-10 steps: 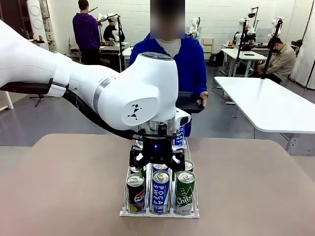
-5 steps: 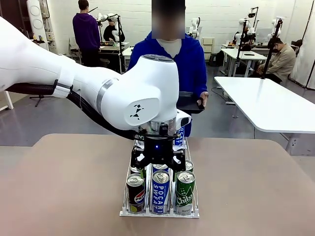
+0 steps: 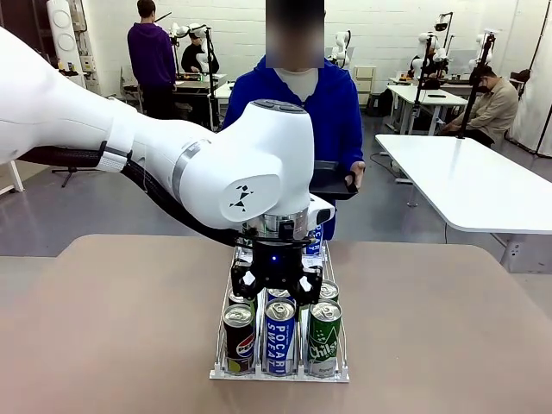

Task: Retrieve and hand over the desired beverage to the person.
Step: Pick up a can of the same type that the person held from the Automatic Can Dispenser.

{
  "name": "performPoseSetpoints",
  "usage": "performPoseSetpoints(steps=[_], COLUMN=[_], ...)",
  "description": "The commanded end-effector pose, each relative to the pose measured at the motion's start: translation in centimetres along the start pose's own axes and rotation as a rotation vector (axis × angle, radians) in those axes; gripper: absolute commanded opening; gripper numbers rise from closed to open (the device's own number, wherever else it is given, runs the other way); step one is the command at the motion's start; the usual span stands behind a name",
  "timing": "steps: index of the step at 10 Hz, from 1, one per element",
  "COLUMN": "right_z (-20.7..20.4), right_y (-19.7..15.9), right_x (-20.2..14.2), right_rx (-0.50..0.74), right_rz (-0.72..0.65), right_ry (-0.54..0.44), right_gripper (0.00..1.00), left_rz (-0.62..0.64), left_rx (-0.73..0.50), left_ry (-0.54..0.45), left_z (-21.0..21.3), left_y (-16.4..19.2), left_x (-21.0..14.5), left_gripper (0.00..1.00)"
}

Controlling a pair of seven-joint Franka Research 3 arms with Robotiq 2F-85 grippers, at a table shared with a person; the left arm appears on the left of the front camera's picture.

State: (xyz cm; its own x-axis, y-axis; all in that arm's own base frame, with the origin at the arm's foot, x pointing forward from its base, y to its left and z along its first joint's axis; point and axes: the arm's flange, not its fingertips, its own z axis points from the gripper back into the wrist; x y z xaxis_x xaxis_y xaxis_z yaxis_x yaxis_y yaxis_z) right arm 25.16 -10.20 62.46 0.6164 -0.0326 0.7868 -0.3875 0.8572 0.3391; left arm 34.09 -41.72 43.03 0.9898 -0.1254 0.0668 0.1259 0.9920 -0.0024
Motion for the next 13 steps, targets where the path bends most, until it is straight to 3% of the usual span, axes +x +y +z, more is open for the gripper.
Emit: performPoseSetpoints(steps=[1,3,4,6,8,9,13], right_z=[-0.3,-0.3,-0.3,-0.3,-0.3,-0.3,-0.3], right_y=[-0.1,-0.1,-0.1,-0.1,-0.1,-0.1,-0.1], right_x=[-0.1,-0.1,-0.1,-0.1,-0.1,-0.1,-0.1], right_rx=[0.022,0.022,0.022,0.022,0.022,0.022,0.022], right_rz=[-0.002,-0.002,-0.002,-0.002,-0.002,-0.002,-0.002], right_ry=[-0.005,-0.005,-0.005,-0.005,-0.005,-0.005,-0.005], right_gripper=[1.00,1.00,1.00,1.00,1.00,1.00,1.00], left_rz=[-0.024,-0.019,-0.020,-0.019,-0.025,-0.036,-0.085], left_rx=[0.024,0.019,0.021,0.023,0.010,0.011,-0.022], left_ry=[0.003,0.002,0.005,0.006,0.001,0.006,-0.096], left_z=[0.2,0.3,0.3,0.3,0.9,2.3,13.2], left_y=[-0.2,-0.2,-0.2,-0.2,-0.2,-0.3,-0.6], left_x=[0.3,0.4,0.4,0.4,0.3,-0.3,-3.5], left_gripper=[0.00,0.00,0.10,0.00,0.00,0.40,0.40])
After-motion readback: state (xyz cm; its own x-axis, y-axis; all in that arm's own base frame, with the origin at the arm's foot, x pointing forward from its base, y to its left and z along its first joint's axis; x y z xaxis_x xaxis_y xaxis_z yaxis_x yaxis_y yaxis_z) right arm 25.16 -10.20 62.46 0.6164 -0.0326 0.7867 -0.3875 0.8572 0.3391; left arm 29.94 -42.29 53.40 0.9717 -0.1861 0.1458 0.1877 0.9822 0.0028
